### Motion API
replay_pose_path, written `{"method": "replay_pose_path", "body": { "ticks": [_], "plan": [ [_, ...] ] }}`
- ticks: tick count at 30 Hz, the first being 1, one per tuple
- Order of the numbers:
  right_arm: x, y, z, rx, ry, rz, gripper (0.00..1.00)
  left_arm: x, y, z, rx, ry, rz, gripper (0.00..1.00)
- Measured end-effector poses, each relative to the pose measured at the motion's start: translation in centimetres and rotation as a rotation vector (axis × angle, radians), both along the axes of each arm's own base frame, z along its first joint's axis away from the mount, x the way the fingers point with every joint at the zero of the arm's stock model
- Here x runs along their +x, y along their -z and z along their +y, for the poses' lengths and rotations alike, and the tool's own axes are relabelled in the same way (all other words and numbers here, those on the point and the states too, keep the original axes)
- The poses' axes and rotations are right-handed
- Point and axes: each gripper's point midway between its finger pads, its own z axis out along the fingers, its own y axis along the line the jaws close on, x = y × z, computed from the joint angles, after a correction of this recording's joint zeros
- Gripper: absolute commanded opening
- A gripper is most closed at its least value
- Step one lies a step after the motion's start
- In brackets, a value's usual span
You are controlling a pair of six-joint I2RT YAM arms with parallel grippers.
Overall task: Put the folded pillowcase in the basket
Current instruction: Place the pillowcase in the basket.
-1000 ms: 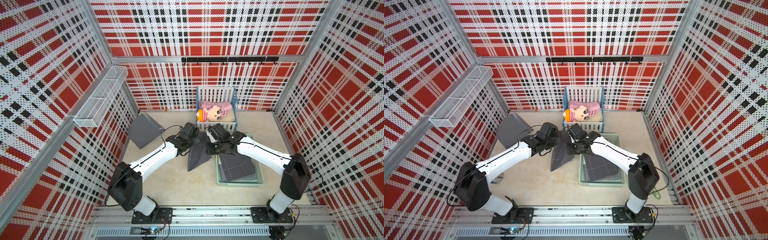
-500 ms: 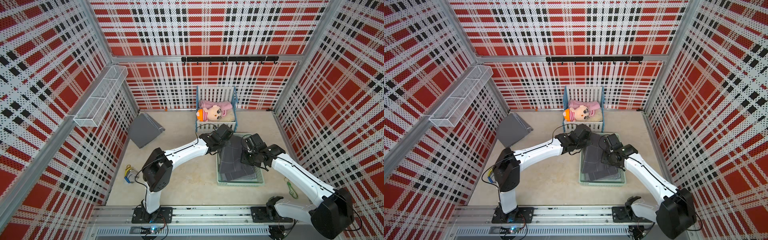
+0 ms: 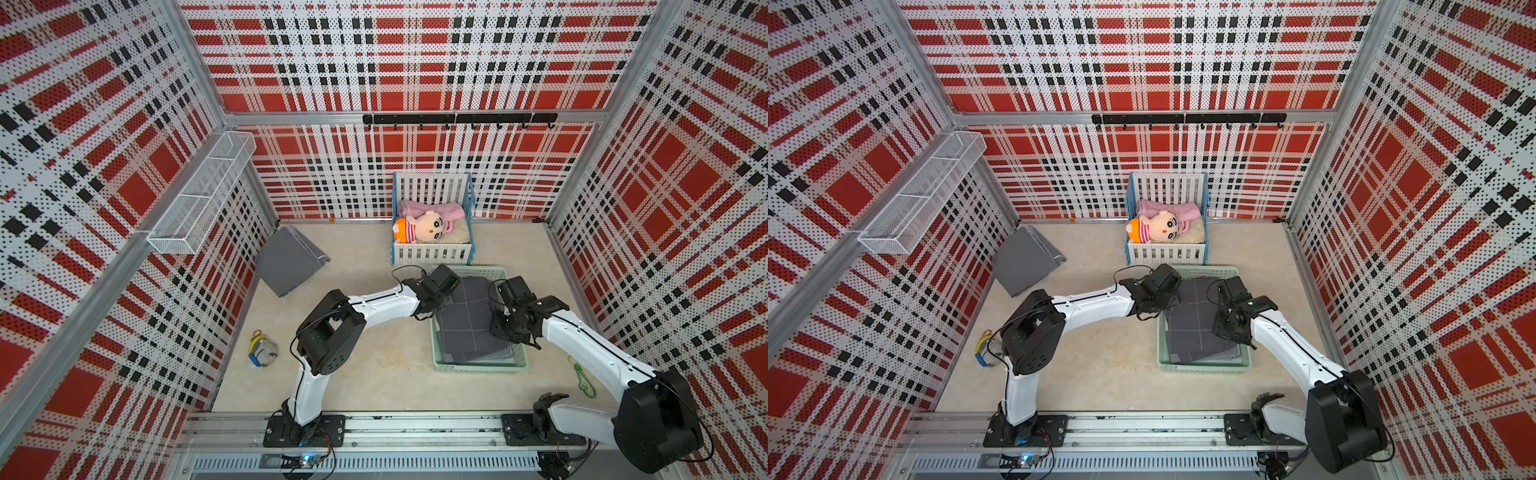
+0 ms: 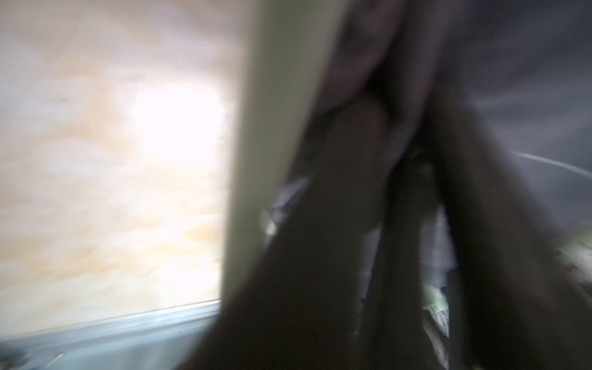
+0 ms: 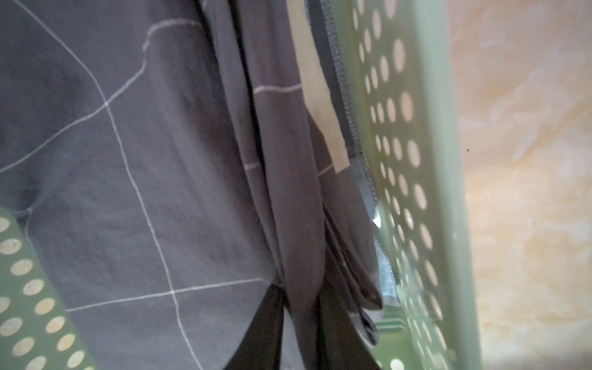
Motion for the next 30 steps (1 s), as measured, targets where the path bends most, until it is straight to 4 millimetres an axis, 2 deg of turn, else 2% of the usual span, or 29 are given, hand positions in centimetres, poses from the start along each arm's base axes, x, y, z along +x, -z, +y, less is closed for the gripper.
{"method": "replay_pose_path", "body": {
  "ticks": [1,3,8,14,18,20,21,22,23,25,26,27,30],
  "plan": [
    [0.0,0.0,0.0,-0.002,0.000,-0.002,0.33,0.1,-0.4,0.0,-0.008,-0.001,-0.008,0.52],
    [0.1,0.0,-0.1,-0.005,0.000,-0.004,0.33,0.2,-1.2,0.0,-0.017,0.003,-0.022,0.61],
    [0.5,-0.8,-0.3,-0.014,0.002,-0.034,0.34,0.8,-3.9,0.3,-0.030,0.022,-0.072,0.72],
    [1.5,-2.9,-0.4,-0.022,0.001,-0.098,0.35,1.3,-8.9,0.1,-0.072,0.044,-0.161,0.72],
    [2.3,-4.9,-0.6,-0.043,0.001,-0.153,0.38,1.0,-12.7,2.5,-0.086,0.009,-0.222,0.71],
    [2.5,-5.6,-0.6,-0.051,0.002,-0.180,0.34,1.2,-13.6,5.3,-0.083,-0.030,-0.237,0.70],
    [2.7,-6.0,-0.5,-0.055,-0.002,-0.192,0.25,1.6,-13.6,7.3,-0.072,-0.061,-0.240,0.69],
    [2.7,-6.2,-0.3,-0.055,-0.009,-0.202,0.11,2.1,-13.3,9.5,-0.056,-0.100,-0.239,0.66],
    [2.8,-6.4,0.1,-0.049,-0.019,-0.213,0.00,2.7,-12.7,12.1,-0.031,-0.148,-0.232,0.57],
    [3.0,-6.7,1.3,-0.027,-0.055,-0.236,0.00,4.1,-10.9,17.7,0.033,-0.250,-0.207,0.11],
    [3.1,-6.9,2.2,-0.006,-0.074,-0.248,0.00,4.6,-9.8,20.6,0.067,-0.307,-0.187,0.00],
    [3.3,-7.0,3.0,0.015,-0.094,-0.259,0.00,5.1,-8.7,23.5,0.106,-0.360,-0.163,0.00],
    [4.0,-7.2,5.2,0.062,-0.141,-0.272,0.00,5.7,-6.6,30.3,0.217,-0.474,-0.110,0.00]
  ]
}}
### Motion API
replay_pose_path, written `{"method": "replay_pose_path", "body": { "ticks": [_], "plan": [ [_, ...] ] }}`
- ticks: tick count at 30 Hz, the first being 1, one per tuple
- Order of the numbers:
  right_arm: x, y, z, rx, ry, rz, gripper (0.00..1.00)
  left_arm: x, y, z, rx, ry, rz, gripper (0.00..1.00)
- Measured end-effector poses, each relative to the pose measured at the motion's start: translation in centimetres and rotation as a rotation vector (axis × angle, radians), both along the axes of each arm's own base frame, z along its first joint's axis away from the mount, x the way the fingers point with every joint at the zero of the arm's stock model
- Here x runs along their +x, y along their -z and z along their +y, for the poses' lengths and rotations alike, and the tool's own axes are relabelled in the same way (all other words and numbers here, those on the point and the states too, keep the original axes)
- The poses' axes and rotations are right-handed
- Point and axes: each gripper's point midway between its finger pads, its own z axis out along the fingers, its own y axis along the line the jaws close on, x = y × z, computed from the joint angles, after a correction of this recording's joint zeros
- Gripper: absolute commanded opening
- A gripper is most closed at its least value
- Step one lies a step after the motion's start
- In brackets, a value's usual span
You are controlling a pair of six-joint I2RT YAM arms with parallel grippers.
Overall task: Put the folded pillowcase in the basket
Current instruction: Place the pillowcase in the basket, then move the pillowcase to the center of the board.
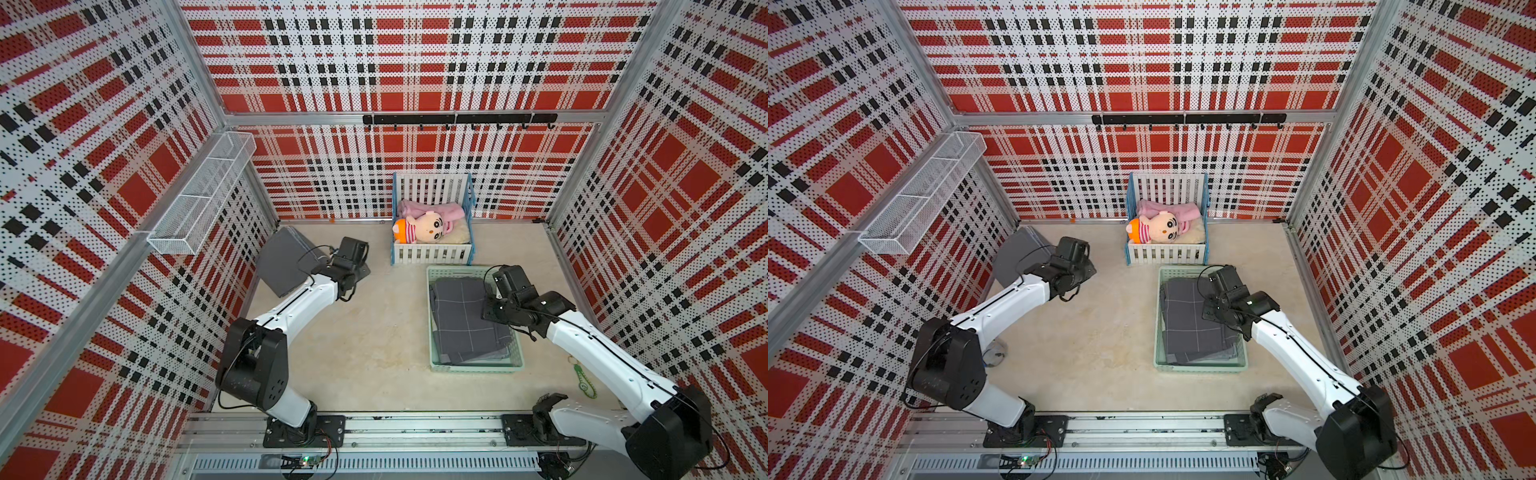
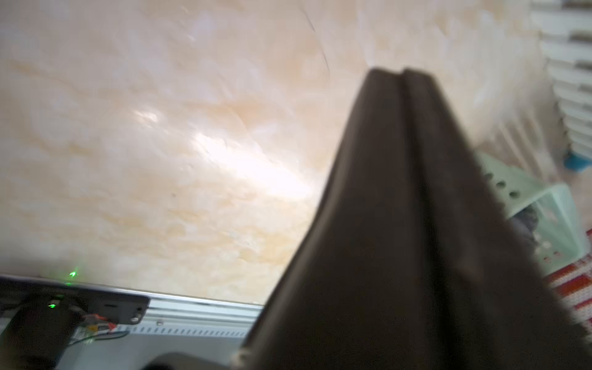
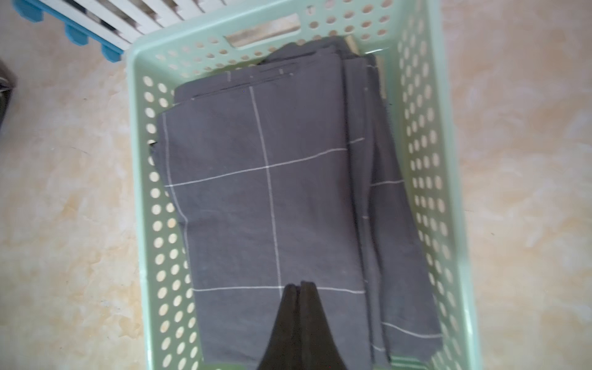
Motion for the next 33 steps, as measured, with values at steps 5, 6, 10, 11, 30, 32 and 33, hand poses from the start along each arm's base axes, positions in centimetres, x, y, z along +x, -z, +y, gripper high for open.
{"method": "replay_pose_path", "body": {
  "ticks": [5,6,10,11,30,32,33],
  "plan": [
    [1.2,0.3,2.1,0.049,-0.042,-0.003,0.00,2.9,0.8,6.8,0.078,-0.124,0.032,0.00],
    [1.4,0.3,2.4,0.059,-0.048,-0.005,0.00,3.9,1.1,7.7,0.087,-0.142,0.038,0.00],
    [1.8,0.5,3.1,0.083,-0.064,-0.006,0.00,7.4,3.4,10.8,0.093,-0.201,0.072,0.00],
    [1.9,0.6,3.2,0.086,-0.066,-0.005,0.00,8.0,4.3,11.4,0.088,-0.212,0.085,0.00],
    [2.7,0.6,4.6,0.122,-0.102,0.002,0.00,11.3,12.1,13.4,-0.084,-0.278,0.198,0.00],
    [3.1,0.0,4.8,0.128,-0.104,-0.011,0.00,10.9,12.2,12.1,-0.113,-0.248,0.183,0.00],
    [3.2,-0.3,4.9,0.131,-0.105,-0.018,0.00,10.6,12.3,11.1,-0.126,-0.229,0.179,0.00]
  ]
}}
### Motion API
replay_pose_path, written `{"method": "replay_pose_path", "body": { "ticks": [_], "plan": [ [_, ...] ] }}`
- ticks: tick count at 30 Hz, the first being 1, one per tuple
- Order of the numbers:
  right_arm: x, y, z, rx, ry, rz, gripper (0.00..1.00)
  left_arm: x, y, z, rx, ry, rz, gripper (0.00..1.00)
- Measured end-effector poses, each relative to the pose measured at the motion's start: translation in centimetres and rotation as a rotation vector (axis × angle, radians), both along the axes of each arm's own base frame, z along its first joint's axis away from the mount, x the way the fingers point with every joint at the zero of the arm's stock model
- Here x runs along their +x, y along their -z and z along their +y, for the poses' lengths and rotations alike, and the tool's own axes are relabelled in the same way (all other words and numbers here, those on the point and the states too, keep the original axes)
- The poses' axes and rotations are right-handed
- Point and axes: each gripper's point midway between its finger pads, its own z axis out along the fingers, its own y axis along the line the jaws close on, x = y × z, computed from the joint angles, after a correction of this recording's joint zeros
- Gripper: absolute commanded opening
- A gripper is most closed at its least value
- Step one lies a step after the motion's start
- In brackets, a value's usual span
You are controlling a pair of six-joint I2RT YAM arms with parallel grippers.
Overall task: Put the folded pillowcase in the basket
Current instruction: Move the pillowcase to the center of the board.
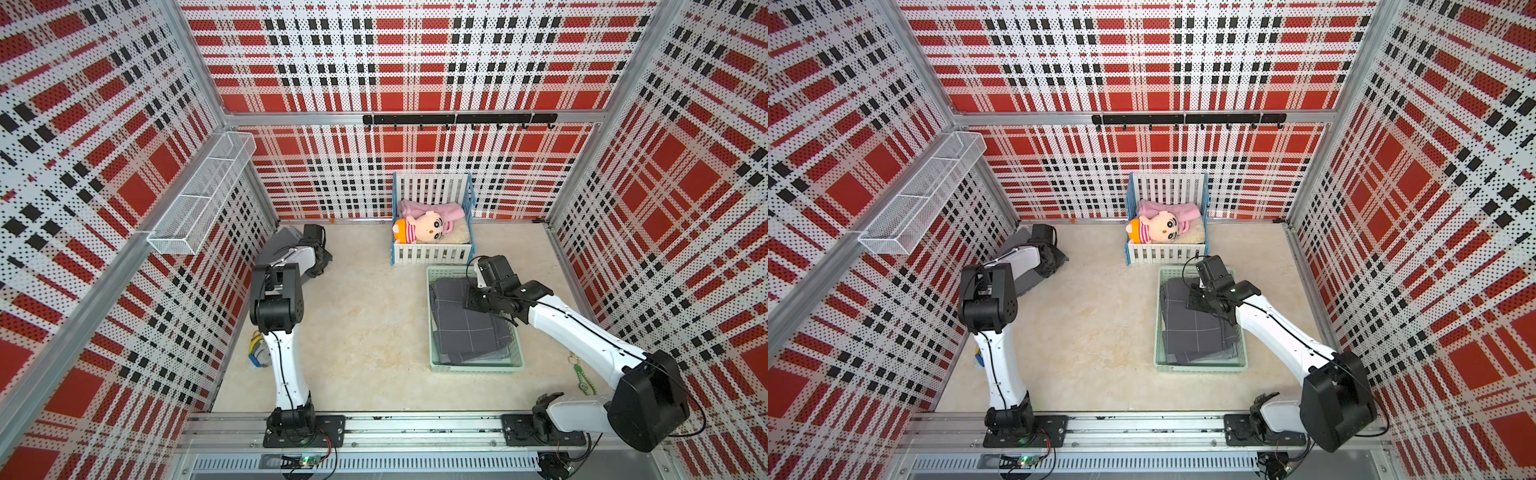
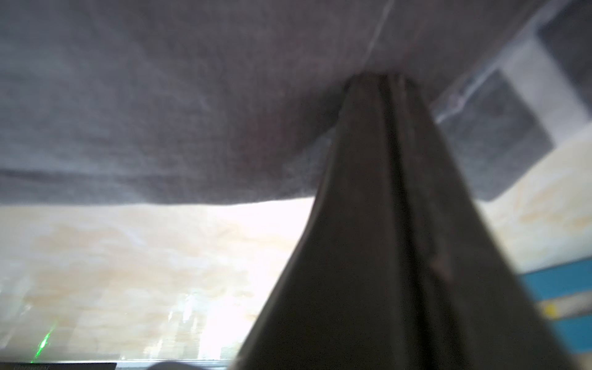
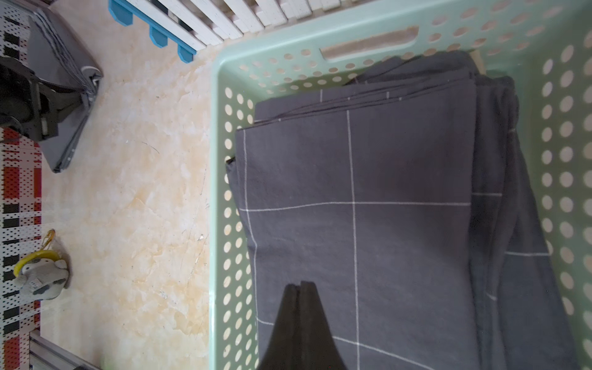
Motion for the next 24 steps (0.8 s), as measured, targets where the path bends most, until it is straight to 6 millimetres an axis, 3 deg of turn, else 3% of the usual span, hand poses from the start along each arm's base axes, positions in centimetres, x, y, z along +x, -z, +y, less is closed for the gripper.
{"method": "replay_pose_path", "body": {
  "ticks": [3,6,10,15,19,21,24],
  "plan": [
    [0.5,-1.0,0.3,0.011,-0.001,-0.025,0.00,-1.2,0.1,-5.3,-0.061,0.095,-0.014,0.00],
    [0.8,-1.7,0.4,0.018,-0.004,-0.042,0.00,-2.9,0.2,-11.9,-0.150,0.207,-0.036,0.00],
    [0.9,-2.1,0.5,0.019,-0.011,-0.051,0.00,-7.7,0.2,-18.5,-0.269,0.302,-0.057,0.00],
    [0.9,-2.3,0.7,0.021,-0.021,-0.055,0.00,-15.7,0.0,-22.3,-0.344,0.336,-0.027,0.00],
    [0.8,-2.5,1.2,0.026,-0.039,-0.056,0.00,-21.4,-0.2,-23.1,-0.352,0.324,0.013,0.00],
    [0.9,-2.8,1.7,0.030,-0.052,-0.060,0.00,-22.9,-0.9,-23.4,-0.352,0.322,0.010,0.05],
    [0.9,-3.4,2.7,0.034,-0.077,-0.073,0.00,-22.6,-3.1,-23.5,-0.358,0.308,-0.045,0.14]
  ]
}}
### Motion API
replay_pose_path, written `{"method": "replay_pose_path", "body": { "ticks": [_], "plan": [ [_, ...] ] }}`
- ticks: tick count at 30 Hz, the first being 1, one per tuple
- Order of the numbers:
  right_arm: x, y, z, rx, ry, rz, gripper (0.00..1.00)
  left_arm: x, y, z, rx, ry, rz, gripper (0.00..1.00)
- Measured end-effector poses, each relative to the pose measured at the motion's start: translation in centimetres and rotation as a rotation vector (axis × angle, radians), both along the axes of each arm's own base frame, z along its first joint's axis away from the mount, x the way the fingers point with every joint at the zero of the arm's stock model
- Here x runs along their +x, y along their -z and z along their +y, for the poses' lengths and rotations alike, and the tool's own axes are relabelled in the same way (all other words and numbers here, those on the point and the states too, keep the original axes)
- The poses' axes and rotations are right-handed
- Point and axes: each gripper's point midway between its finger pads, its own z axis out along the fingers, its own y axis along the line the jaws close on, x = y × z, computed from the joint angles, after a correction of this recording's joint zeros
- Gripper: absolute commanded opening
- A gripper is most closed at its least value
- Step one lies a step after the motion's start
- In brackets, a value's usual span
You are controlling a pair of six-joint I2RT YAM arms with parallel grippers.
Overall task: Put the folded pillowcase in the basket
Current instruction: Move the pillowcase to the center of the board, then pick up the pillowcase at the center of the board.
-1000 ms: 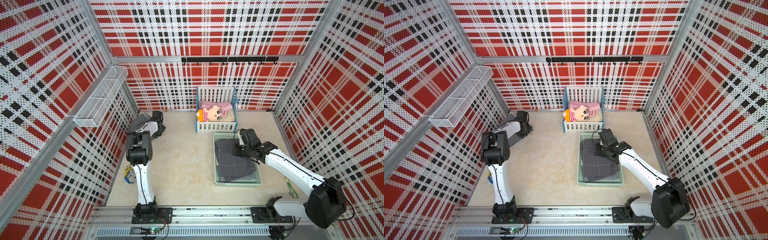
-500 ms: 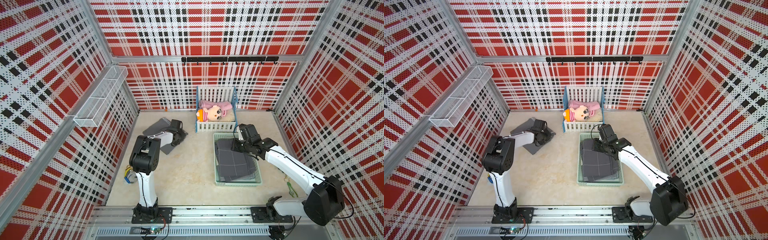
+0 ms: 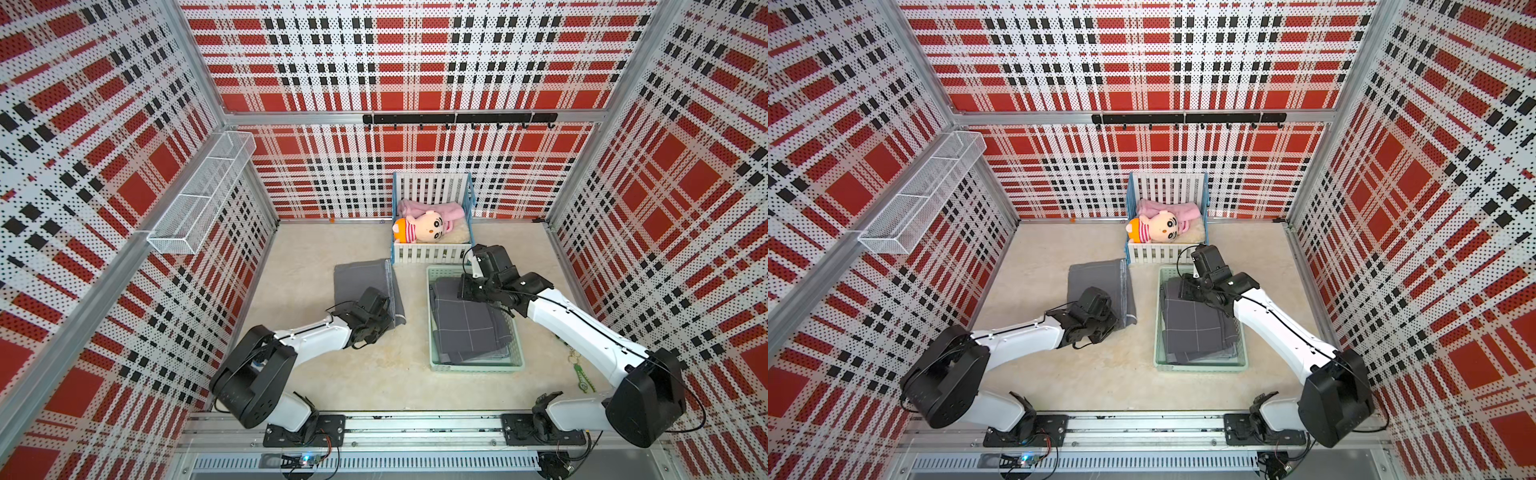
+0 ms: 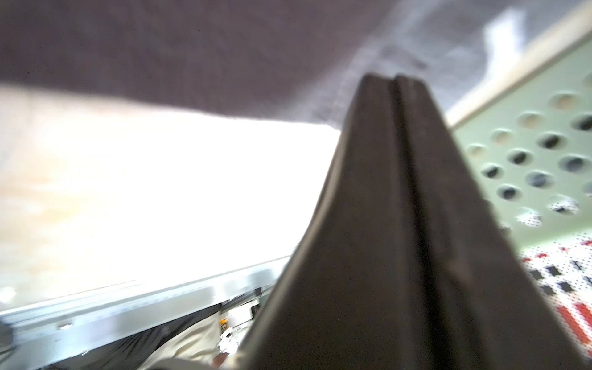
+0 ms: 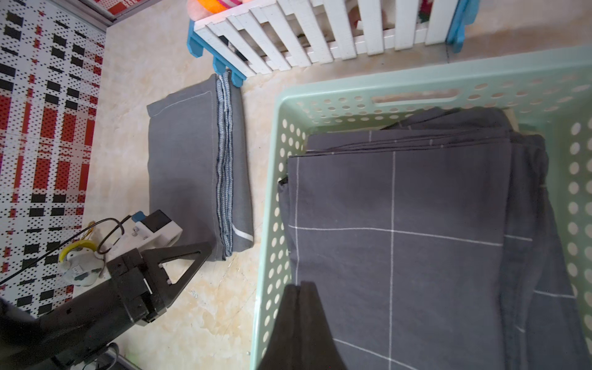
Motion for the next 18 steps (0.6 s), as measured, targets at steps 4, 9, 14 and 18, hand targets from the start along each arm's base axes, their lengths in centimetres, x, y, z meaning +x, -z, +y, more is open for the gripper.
{"method": "replay_pose_path", "body": {
  "ticks": [4,9,14,18],
  "plan": [
    [-0.1,-0.7,1.4,-0.010,-0.042,-0.018,0.16,2.9,-4.0,-0.1,0.006,-0.019,-0.086,0.28],
    [-0.9,-1.1,6.4,-0.078,-0.170,-0.035,0.55,8.6,-9.2,4.4,0.042,-0.090,-0.207,0.33],
    [-2.0,1.1,13.2,-0.122,-0.338,-0.008,0.64,14.0,-9.1,12.9,0.176,-0.191,-0.206,0.43],
    [-1.0,5.0,15.2,-0.176,-0.361,0.066,0.68,15.9,-5.1,16.5,0.273,-0.180,-0.106,0.45]
  ]
}}
